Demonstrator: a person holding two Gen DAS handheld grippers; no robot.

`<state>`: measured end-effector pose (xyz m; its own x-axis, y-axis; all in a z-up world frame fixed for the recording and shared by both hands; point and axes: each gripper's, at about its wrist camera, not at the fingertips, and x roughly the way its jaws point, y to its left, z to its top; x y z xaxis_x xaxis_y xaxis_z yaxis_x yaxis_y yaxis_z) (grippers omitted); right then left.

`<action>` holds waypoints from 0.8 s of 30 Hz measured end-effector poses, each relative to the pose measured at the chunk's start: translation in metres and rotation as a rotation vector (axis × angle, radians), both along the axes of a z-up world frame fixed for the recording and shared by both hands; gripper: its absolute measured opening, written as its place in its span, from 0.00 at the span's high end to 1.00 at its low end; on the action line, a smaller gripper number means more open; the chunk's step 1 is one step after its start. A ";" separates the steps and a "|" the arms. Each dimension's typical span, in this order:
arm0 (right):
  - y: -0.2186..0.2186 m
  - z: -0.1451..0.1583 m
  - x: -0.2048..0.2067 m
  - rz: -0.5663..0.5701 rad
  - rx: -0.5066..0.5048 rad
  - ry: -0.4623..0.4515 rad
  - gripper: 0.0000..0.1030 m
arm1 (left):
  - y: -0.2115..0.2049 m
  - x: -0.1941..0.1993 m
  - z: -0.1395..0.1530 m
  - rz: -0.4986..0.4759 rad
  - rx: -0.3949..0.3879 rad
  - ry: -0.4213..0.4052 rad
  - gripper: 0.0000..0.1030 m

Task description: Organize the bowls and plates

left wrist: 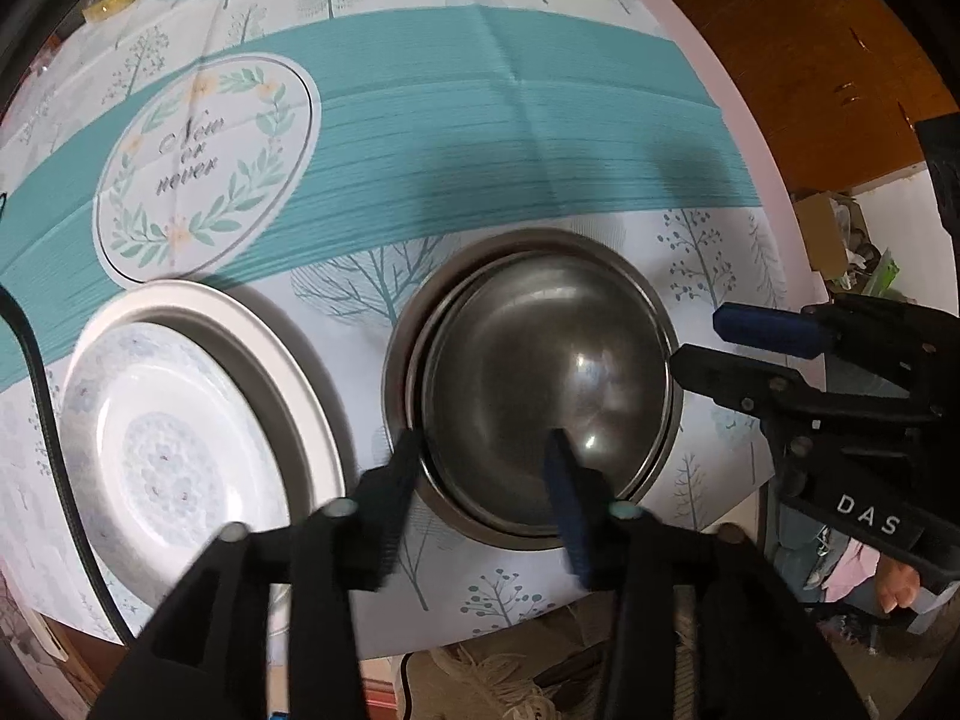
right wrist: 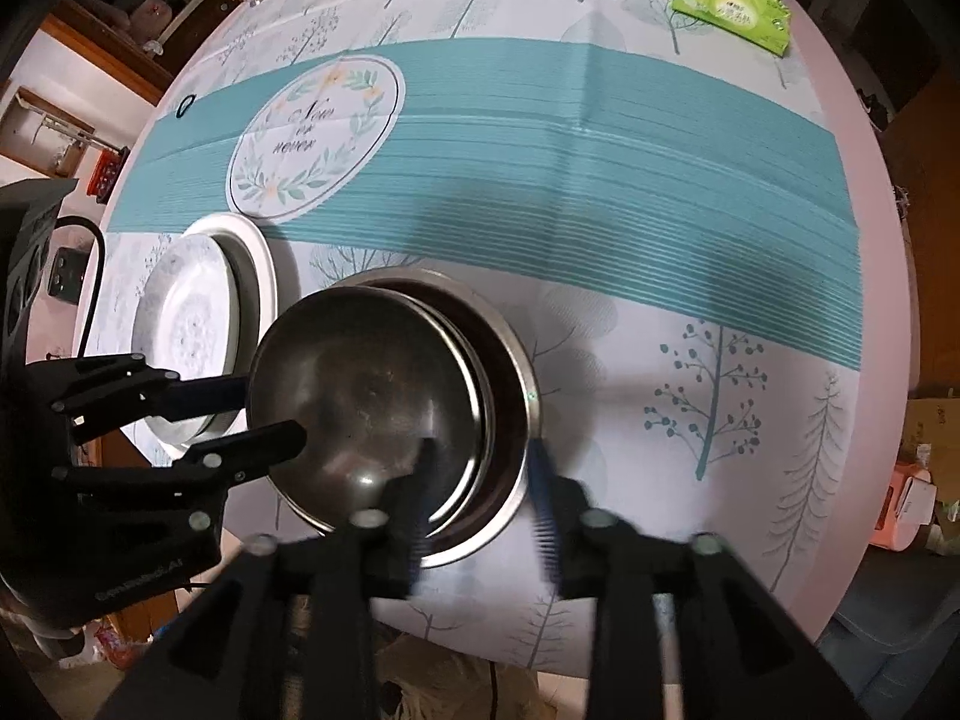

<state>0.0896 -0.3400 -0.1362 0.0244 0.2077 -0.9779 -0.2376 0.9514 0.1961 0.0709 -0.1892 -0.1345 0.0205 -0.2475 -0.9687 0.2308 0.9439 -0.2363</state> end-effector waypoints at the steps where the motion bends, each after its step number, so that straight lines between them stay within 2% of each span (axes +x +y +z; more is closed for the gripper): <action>1: -0.002 0.002 0.000 -0.005 0.004 -0.007 0.64 | 0.002 0.000 0.003 0.001 -0.001 -0.013 0.49; 10: -0.012 0.011 0.001 -0.034 0.040 -0.024 0.64 | 0.009 0.005 0.017 -0.007 0.003 -0.056 0.47; 14: -0.014 0.018 0.001 -0.035 0.050 -0.048 0.64 | 0.007 0.008 0.022 -0.001 -0.002 -0.074 0.36; 17: -0.014 0.025 0.000 -0.028 0.057 -0.072 0.64 | 0.007 0.008 0.032 0.001 -0.007 -0.107 0.35; 21: -0.013 0.035 -0.002 -0.018 0.077 -0.108 0.64 | 0.009 0.007 0.048 0.002 -0.006 -0.172 0.27; 24: -0.012 0.043 -0.005 -0.018 0.088 -0.146 0.54 | 0.010 0.005 0.058 0.001 0.002 -0.222 0.25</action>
